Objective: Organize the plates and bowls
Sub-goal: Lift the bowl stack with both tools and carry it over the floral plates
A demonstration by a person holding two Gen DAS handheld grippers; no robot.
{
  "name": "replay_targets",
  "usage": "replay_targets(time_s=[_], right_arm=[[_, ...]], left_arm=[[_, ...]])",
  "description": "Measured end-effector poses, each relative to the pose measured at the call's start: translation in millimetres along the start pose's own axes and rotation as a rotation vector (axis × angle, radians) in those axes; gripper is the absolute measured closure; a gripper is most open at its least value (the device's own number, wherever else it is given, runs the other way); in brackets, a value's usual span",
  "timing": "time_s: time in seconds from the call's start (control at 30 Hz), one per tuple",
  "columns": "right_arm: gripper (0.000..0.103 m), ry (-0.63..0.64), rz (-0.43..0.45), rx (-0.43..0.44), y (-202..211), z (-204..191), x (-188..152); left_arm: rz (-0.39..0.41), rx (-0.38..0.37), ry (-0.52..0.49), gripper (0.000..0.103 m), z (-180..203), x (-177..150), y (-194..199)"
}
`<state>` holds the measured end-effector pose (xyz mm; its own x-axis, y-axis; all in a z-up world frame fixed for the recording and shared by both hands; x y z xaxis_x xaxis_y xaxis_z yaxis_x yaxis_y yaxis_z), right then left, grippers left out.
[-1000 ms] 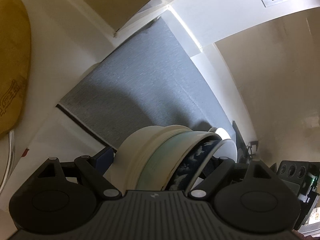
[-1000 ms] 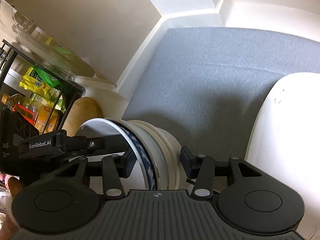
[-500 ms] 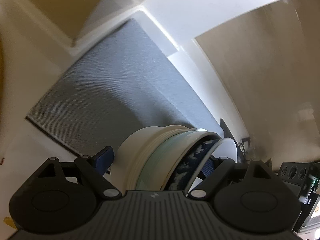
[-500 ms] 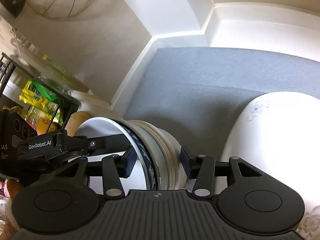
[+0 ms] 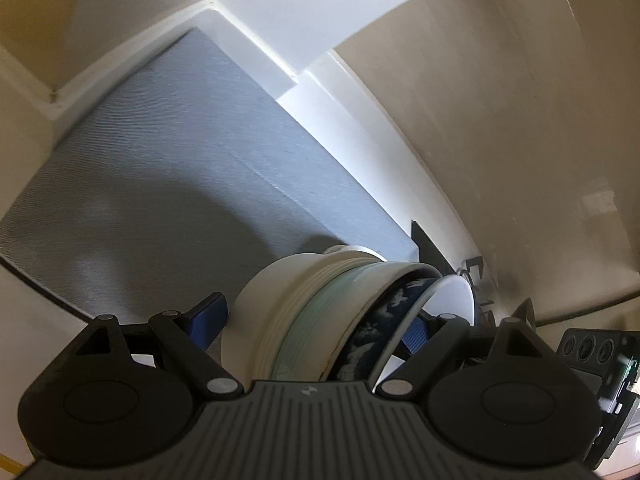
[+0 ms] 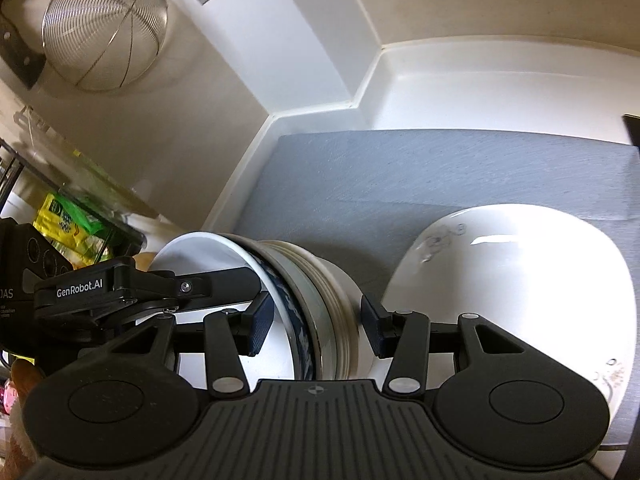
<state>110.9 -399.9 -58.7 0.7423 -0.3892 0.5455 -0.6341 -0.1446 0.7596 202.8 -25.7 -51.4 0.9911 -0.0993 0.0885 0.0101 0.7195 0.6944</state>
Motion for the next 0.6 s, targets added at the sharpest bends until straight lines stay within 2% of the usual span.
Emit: replay_targets(time_s=[0.6], right_arm=[[0.052,-0.107,0.077,-0.104,52.9,57.2,-23.9]], left_arm=[[-0.107,-0.016,-0.129,0.013,64.0,-27.0,-62.1]])
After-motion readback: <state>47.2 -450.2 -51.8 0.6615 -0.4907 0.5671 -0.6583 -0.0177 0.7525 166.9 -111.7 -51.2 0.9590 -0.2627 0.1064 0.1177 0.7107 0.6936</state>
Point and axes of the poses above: each gripper's, at about its wrist camera, not at the fingertips, and y roughly against the way its jaws point, z to its right, x to its top, the point moved 3 cm from there along -y, roughly the way its jaws point, and after that the axes turned 14 degrees about y, right-handed, at the moved point
